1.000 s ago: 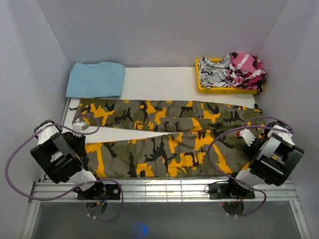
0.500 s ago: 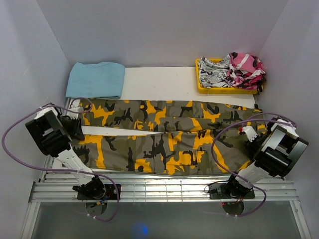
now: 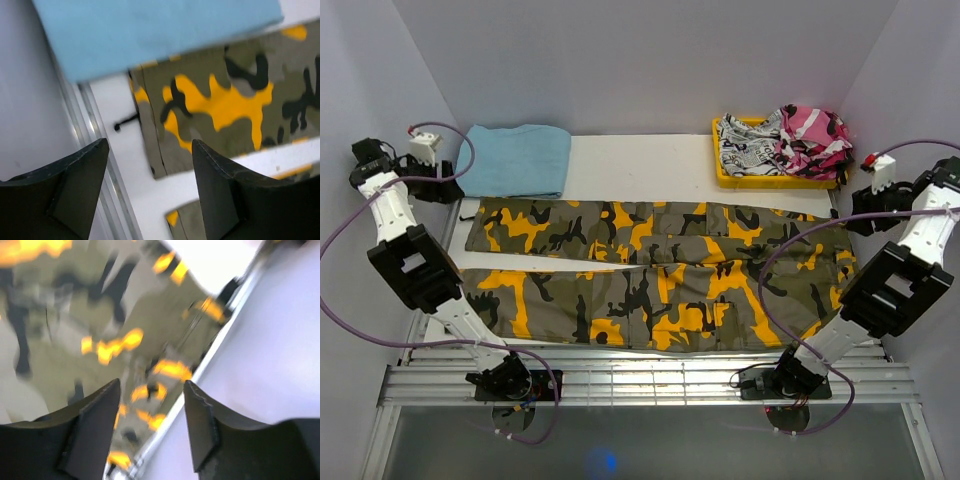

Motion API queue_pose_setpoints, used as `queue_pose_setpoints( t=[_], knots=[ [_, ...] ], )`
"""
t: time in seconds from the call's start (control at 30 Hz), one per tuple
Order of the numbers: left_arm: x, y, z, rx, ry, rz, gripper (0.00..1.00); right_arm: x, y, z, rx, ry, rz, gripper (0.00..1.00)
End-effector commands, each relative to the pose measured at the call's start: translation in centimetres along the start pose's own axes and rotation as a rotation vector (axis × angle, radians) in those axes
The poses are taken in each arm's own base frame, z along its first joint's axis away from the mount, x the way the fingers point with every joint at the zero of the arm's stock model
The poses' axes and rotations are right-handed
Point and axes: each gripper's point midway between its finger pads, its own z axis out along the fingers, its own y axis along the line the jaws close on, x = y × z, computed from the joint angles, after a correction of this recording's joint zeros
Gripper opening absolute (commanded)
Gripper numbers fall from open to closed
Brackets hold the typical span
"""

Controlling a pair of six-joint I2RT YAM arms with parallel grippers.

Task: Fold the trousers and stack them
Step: Fold the trousers

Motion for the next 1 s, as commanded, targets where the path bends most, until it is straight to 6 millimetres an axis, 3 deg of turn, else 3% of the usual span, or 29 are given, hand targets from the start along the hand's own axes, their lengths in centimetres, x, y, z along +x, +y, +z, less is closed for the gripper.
queue_pose_setpoints(
  t=[0.0, 0.03, 0.07, 0.17, 0.2, 0.37, 0.47, 0.67, 0.97],
  knots=[
    [-6.6, 0.9, -0.1, 0.016, -0.24, -0.03, 0.79, -3.3, -2.3, 1.5, 0.008, -0.179, 0.266, 0.61],
    [-7.2, 1.4, 0.2, 0.014, -0.259, -0.064, 0.79, -3.5, -2.9, 1.8, 0.018, -0.188, 0.295, 0.62],
    [-6.8, 2.0, 1.7, 0.026, -0.253, -0.089, 0.79, -3.3, -4.9, 2.5, 0.067, -0.189, 0.313, 0.64],
    [-7.7, 3.4, 3.0, 0.023, -0.279, -0.117, 0.79, -2.7, -7.1, 3.7, 0.124, -0.159, 0.378, 0.66],
    [-7.1, 3.9, 4.1, 0.034, -0.27, -0.142, 0.79, -2.6, -7.8, 4.0, 0.139, -0.156, 0.378, 0.66],
    [-6.9, 4.7, 5.8, 0.048, -0.286, -0.159, 0.79, -0.8, -9.7, 7.8, 0.163, -0.056, 0.336, 0.69],
    [-6.5, 4.6, 6.4, 0.06, -0.282, -0.158, 0.79, -0.1, -10.3, 10.1, 0.172, -0.022, 0.255, 0.7],
    [-5.2, 4.3, 7.0, 0.057, -0.25, -0.127, 0.78, 0.8, -9.6, 13.8, 0.058, 0.056, 0.032, 0.74],
    [-4.3, 4.2, 7.2, 0.05, -0.214, -0.14, 0.77, 4.4, -8.5, 16.5, -0.095, 0.203, -0.23, 0.76]
  ],
)
